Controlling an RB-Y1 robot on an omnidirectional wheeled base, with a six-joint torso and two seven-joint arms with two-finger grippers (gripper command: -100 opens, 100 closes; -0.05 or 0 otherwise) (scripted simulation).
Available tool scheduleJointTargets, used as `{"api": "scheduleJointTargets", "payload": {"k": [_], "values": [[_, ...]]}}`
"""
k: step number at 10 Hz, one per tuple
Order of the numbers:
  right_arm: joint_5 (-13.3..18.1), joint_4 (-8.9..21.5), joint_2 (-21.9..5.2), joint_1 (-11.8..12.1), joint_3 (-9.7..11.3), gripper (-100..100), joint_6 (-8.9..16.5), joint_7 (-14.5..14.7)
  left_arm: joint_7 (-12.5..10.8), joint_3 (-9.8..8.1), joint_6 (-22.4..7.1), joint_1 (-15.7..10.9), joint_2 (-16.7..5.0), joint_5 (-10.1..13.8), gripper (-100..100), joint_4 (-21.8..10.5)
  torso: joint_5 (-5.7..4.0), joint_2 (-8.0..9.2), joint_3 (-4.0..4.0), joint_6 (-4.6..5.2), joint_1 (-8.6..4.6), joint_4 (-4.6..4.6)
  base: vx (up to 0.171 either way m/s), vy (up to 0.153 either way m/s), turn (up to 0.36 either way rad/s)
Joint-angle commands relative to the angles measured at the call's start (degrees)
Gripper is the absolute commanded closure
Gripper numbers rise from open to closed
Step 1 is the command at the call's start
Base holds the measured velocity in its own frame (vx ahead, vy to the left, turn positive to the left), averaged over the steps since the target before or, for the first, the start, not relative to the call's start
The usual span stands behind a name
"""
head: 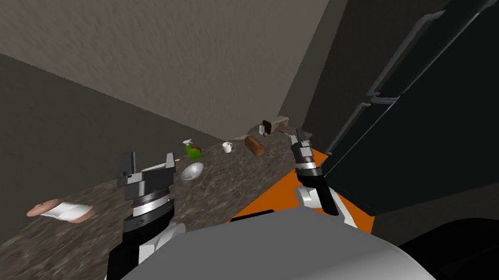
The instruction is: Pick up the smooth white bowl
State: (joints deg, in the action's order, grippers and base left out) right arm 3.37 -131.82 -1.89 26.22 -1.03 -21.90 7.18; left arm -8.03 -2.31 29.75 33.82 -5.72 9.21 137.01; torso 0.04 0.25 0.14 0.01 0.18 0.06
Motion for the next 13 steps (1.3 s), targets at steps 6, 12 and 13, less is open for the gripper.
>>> {"api": "scheduleJointTargets", "payload": {"k": [6,12,13], "values": [[0.0,0.0,0.0,0.0,0.0,0,0.0,0.0,-4.73,-5.03,-6.45,8.44,-5.98,4.59,-100,0.2,0.01,-0.1,-0.06,0.01,0.04,-0.02,-0.044,0.037,-0.287],[0.0,0.0,0.0,0.01,-0.01,0,0.0,0.0,-9.54,-9.69,-13.08,17.4,-9.71,8.89,-100,-0.22,0.0,-0.24,-0.14,-0.01,0.0,-0.05,-0.015,0.022,-0.266],[0.0,0.0,0.0,0.02,-0.01,0,0.0,0.0,-10.87,-10.92,-14.92,19.7,-10.58,10.05,-100,-0.41,0.0,-0.26,-0.14,-0.04,-0.01,-0.05,-0.009,0.016,-0.321]]}}
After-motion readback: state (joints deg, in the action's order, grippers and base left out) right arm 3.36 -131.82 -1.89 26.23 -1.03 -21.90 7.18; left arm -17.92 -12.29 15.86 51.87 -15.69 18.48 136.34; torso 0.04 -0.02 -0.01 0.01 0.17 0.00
